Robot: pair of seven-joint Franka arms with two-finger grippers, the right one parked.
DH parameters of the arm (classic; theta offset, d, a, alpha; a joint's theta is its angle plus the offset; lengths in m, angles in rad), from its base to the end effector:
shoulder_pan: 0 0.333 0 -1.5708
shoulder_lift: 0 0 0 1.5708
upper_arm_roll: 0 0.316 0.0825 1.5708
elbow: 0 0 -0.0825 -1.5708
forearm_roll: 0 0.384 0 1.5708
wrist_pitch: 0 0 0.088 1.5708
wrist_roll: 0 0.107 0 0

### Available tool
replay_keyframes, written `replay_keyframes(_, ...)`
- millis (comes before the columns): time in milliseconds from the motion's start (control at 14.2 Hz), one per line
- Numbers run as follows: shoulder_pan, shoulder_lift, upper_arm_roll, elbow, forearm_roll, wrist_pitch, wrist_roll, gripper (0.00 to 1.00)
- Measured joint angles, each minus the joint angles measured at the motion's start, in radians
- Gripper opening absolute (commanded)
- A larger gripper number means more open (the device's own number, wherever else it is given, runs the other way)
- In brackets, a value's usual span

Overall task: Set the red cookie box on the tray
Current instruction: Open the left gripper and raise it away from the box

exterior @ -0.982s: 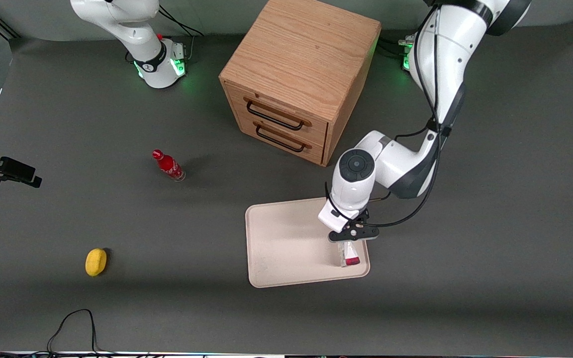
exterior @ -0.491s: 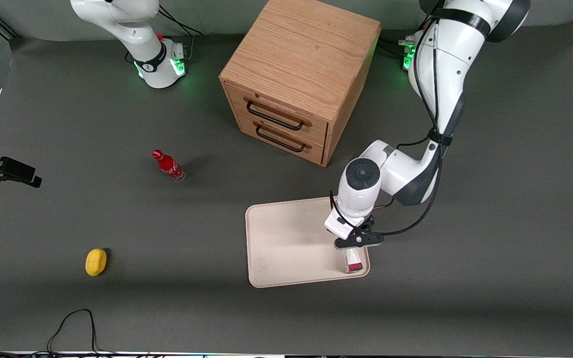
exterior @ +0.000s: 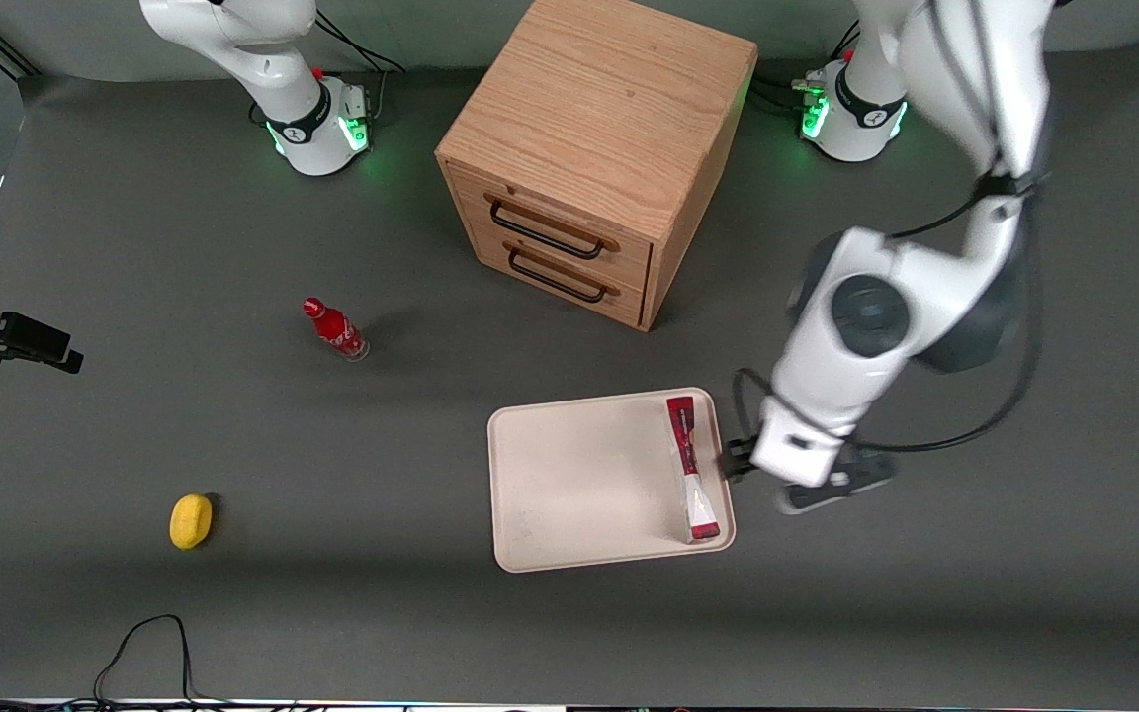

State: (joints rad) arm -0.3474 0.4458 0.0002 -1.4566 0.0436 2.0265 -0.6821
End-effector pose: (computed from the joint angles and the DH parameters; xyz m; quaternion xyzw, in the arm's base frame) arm 0.6602 -0.2363 0.4403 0.9853 0.1581 0.0639 0.0130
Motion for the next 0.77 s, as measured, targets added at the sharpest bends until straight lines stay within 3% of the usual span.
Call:
replay_keyframes(211,0.090,-0.173,0.039,-0.046,-0.022,-0.188,0.260,1.00)
replay_keyframes(421,0.181,-0.359,0.044,-0.223,-0.024,-0.212,0.459,1.00)
replay_keyframes(772,0.258,-0.571,0.042,-0.437,-0.026,-0.210,0.575,1.00)
